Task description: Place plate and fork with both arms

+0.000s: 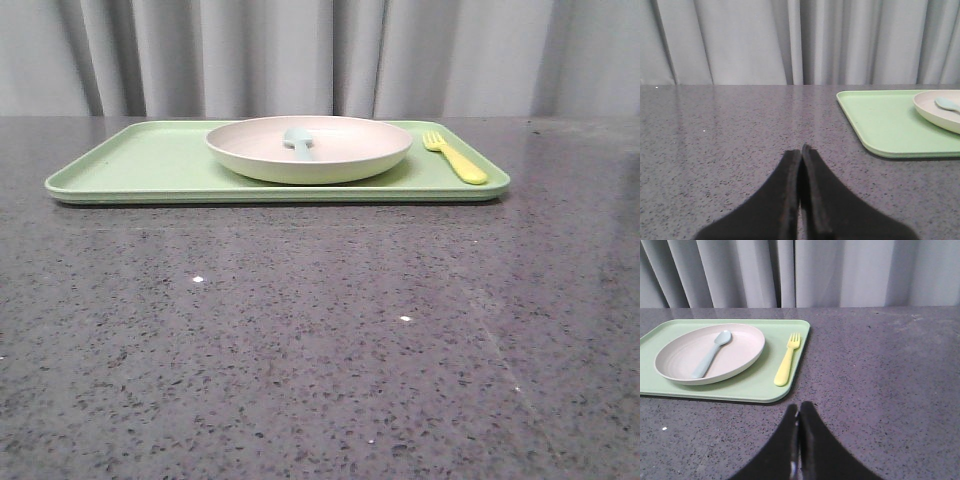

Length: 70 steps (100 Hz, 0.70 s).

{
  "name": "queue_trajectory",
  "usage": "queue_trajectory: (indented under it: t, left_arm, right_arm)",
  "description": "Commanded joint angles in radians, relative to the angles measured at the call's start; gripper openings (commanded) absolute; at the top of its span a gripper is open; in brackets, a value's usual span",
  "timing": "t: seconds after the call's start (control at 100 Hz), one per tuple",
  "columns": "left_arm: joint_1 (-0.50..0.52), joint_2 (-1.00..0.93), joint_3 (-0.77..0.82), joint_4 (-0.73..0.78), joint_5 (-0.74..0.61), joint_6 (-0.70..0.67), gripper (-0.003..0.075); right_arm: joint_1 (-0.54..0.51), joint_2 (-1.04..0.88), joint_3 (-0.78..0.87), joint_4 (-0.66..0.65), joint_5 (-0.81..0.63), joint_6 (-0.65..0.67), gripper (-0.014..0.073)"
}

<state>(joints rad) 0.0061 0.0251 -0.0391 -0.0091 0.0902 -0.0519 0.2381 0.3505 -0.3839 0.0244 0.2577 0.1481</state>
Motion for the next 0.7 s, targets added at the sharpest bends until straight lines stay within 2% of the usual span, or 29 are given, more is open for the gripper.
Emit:
queue_trajectory:
  t: [0.0,0.08,0.13,0.69]
  left_arm:
    - [0.021,-0.037,0.01,-0.031,-0.101,0.036,-0.002]
    - [0.038,-0.062,0.055,-0.042,-0.146,0.037,-0.002]
    - [0.042,-0.06,0.051,-0.042,-0.108,0.037,-0.002]
    - [0.044,-0.06,0.051,-0.042,-0.122,0.037,-0.002]
  right_arm:
    - [-0.006,0.004,-0.025,-0.014,-0.078,-0.009,-0.0066]
    - [-0.006,0.004,-0.025,-0.014,-0.078,-0.009,-0.0066]
    - [-0.006,0.004,-0.025,-0.014,-0.076,-0.009,-0.0066]
    - [-0.006,0.006,-0.025,-0.014,-0.079,-0.009,-0.0066]
